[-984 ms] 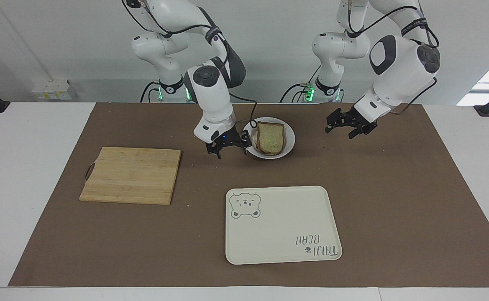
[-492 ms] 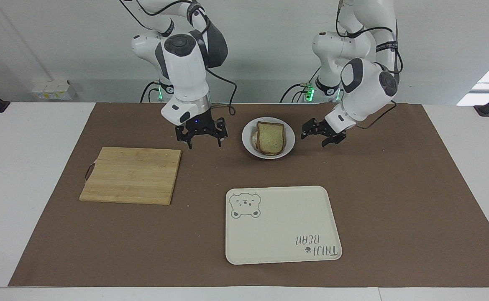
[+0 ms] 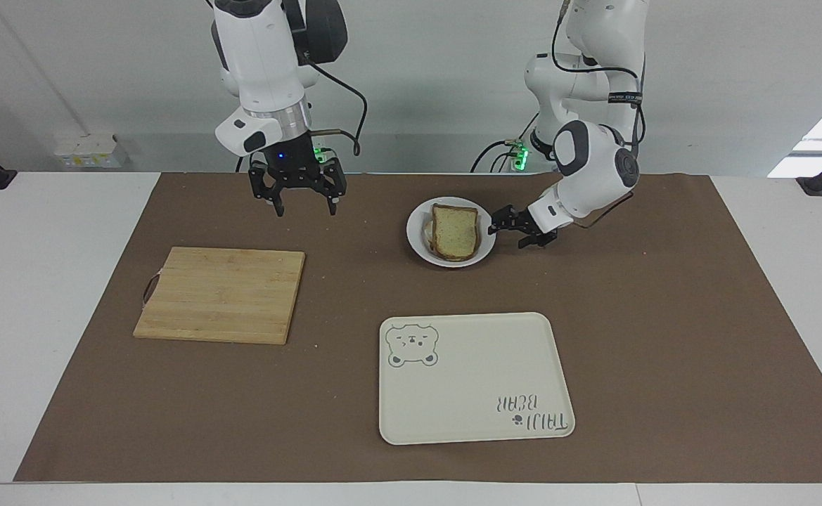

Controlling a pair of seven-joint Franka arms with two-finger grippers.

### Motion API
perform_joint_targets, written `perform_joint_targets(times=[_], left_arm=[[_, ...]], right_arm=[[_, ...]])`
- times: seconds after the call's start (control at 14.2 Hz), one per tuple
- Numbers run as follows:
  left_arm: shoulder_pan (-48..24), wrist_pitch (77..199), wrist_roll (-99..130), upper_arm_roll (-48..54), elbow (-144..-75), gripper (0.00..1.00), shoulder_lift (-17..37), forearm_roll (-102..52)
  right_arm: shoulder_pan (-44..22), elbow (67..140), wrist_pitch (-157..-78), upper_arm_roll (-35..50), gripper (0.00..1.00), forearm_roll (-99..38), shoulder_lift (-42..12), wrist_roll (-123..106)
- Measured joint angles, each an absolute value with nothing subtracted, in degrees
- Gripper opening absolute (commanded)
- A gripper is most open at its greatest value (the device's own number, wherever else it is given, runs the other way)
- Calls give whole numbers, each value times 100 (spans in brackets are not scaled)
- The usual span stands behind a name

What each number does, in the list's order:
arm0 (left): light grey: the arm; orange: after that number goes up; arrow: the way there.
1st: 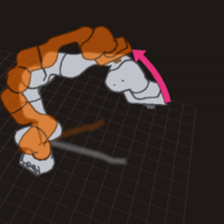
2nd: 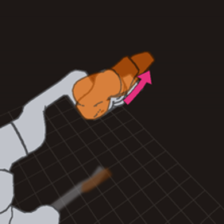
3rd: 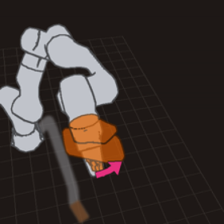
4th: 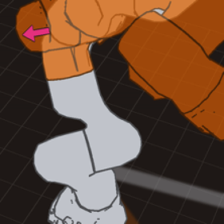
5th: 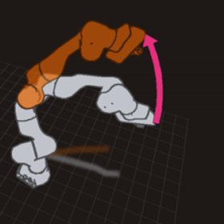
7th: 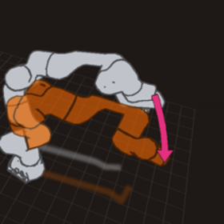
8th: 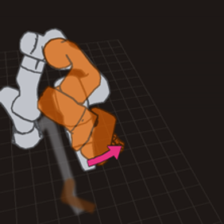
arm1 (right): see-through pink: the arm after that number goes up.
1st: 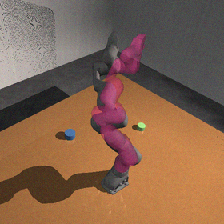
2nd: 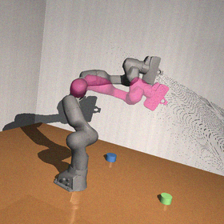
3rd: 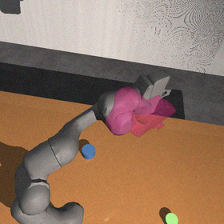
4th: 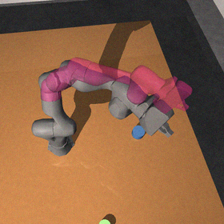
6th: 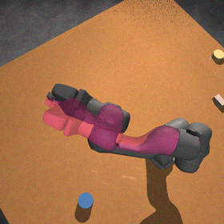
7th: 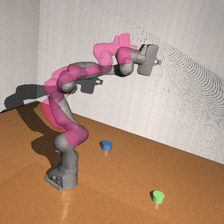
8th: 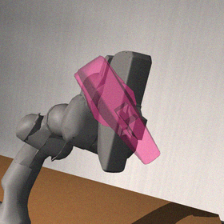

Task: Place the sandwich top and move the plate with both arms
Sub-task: 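Release the bread and withdraw the right gripper while the left gripper reaches the plate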

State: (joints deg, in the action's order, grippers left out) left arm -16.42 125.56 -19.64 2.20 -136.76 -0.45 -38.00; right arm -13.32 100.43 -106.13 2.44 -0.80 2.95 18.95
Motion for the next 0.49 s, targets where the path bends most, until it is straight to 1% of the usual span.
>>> perform_joint_targets(times=[0.14,0.21,0.35,0.49], left_arm=[[-1787,12557,-2009,217,-13694,64,-28,-3817],[-1877,12557,-2007,221,-13697,59,-27,-3824],[-2002,12587,-2006,221,-13729,53,-20,-3854],[-2048,12629,-2007,218,-13776,53,-16,-3876]], right_arm=[[-1193,10040,-10433,243,100,-80,387,1895],[-1112,10019,-10330,242,100,-80,420,1895],[-947,9809,-10034,244,100,-79,458,1895],[-726,9501,-9690,244,100,-78,489,1895]])
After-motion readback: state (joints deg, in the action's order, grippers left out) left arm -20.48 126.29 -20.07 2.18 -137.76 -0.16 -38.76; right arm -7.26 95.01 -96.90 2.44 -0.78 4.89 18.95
